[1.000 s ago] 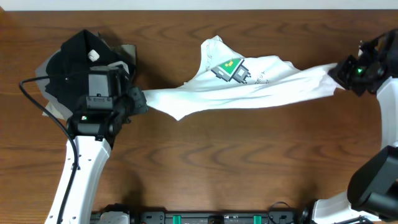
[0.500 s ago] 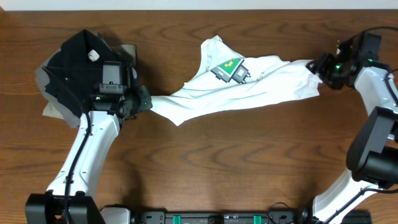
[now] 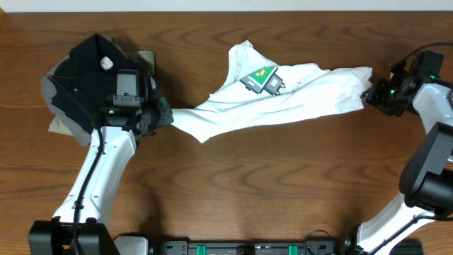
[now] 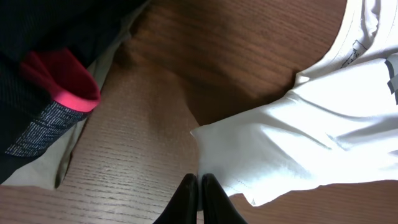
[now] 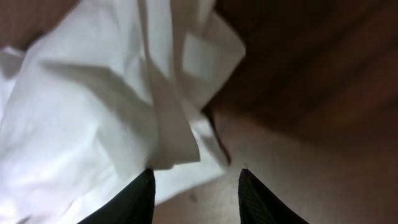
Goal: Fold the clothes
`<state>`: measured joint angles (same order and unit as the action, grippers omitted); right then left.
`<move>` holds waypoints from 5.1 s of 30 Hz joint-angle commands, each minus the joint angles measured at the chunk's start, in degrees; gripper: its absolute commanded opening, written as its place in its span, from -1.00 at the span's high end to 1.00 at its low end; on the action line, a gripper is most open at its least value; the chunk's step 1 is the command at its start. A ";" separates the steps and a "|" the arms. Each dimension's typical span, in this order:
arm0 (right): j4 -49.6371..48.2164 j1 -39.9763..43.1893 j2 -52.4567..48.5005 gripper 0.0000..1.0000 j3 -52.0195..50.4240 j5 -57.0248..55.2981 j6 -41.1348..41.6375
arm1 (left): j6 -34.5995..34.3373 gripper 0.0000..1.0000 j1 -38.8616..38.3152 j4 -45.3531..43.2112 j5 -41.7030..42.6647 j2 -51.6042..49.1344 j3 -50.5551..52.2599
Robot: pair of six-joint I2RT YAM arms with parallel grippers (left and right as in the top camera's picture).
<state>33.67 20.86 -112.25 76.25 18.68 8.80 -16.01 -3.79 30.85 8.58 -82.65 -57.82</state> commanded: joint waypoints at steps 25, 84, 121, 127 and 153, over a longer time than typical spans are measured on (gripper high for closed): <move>-42.32 -0.39 1.22 -0.12 -8.44 16.46 9.99 | 0.98 0.86 0.24 -1.42 -0.68 0.31 -0.59; -19.26 -2.05 -0.76 0.98 -10.80 10.47 1.42 | 0.96 0.83 0.24 -1.16 -0.26 0.31 -0.59; -7.26 -4.13 15.47 0.15 -10.82 6.64 1.86 | 21.44 -0.19 -17.46 2.71 4.37 -17.99 -0.44; -7.21 -4.13 15.47 0.10 -10.82 5.62 1.86 | 21.57 -0.04 -21.03 4.76 0.74 -16.98 -0.76; -7.69 -4.13 15.47 0.09 -10.82 5.29 1.90 | 32.09 0.30 -26.03 -0.39 -6.34 -19.10 -2.01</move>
<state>25.98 17.06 -96.71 65.49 23.99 10.66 13.52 -29.78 31.14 2.98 -100.27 -58.92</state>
